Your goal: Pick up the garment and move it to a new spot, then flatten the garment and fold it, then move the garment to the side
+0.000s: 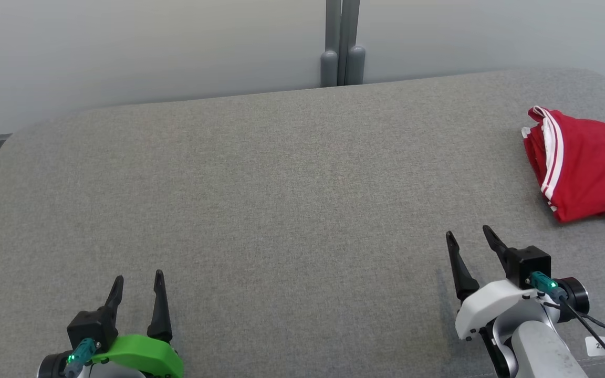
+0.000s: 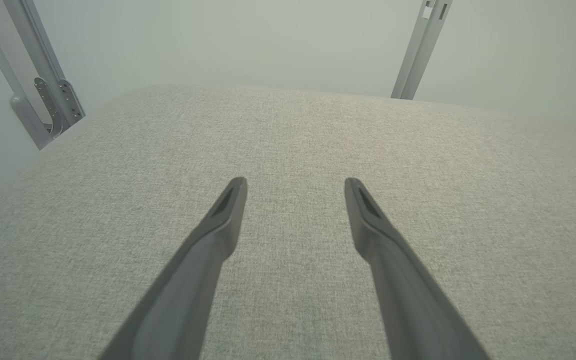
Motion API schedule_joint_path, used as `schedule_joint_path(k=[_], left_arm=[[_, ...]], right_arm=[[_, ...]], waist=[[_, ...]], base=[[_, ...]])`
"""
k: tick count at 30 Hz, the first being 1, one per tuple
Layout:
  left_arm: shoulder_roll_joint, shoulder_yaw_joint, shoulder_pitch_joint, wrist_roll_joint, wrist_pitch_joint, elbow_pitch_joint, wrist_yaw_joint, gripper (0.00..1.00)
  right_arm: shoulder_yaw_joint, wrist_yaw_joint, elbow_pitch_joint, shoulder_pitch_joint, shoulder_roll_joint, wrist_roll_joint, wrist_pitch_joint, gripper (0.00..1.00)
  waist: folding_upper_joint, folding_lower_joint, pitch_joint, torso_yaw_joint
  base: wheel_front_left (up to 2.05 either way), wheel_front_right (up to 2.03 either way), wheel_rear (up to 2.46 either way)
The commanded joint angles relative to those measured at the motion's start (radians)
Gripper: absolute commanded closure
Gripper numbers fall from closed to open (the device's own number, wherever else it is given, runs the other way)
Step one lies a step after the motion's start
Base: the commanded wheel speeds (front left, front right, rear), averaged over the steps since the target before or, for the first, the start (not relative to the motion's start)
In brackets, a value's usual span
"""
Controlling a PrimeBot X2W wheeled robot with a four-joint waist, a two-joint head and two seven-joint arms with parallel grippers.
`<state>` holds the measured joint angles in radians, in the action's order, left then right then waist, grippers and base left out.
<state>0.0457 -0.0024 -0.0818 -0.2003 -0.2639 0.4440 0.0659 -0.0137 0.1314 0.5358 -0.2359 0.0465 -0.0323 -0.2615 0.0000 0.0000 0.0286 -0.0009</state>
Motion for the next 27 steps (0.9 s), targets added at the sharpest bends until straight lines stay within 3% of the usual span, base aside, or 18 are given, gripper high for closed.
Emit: schedule_joint_path(k=[1,3,4,8,27], left_arm=[[0.004,0.002,-0.012,0.001,0.000,-0.015,0.003,0.00],[0.004,0.002,-0.013,-0.001,0.000,-0.016,0.006,0.00],[0.000,0.000,0.000,0.000,0.000,0.000,0.003,1.00],[-0.004,0.000,0.011,-0.002,0.005,0.036,0.004,1.00],[-0.001,0.031,-0.003,-0.349,0.097,-0.021,0.019,1.00]], right_arm=[[-0.002,0.000,-0.017,-0.024,0.004,-0.004,-0.002,0.00],[-0.007,0.000,-0.018,-0.024,0.004,-0.008,-0.002,0.00],[-0.006,0.000,0.000,0.000,0.000,-0.003,0.000,1.00],[-0.005,0.000,0.031,0.026,-0.005,-0.005,0.002,1.00],[0.028,0.000,-0.047,0.047,-0.003,-0.392,0.094,1.00]], waist=[[0.0000,0.0000,0.000,0.000],[0.0000,0.0000,0.000,0.000],[0.0000,0.0000,0.000,0.000],[0.0000,0.0000,0.000,-0.001],[0.0000,0.0000,-0.004,0.000]], base=[[0.00,0.00,0.00],[0.00,0.00,0.00],[0.00,0.00,0.00],[0.00,0.00,0.00],[0.00,0.00,0.00]])
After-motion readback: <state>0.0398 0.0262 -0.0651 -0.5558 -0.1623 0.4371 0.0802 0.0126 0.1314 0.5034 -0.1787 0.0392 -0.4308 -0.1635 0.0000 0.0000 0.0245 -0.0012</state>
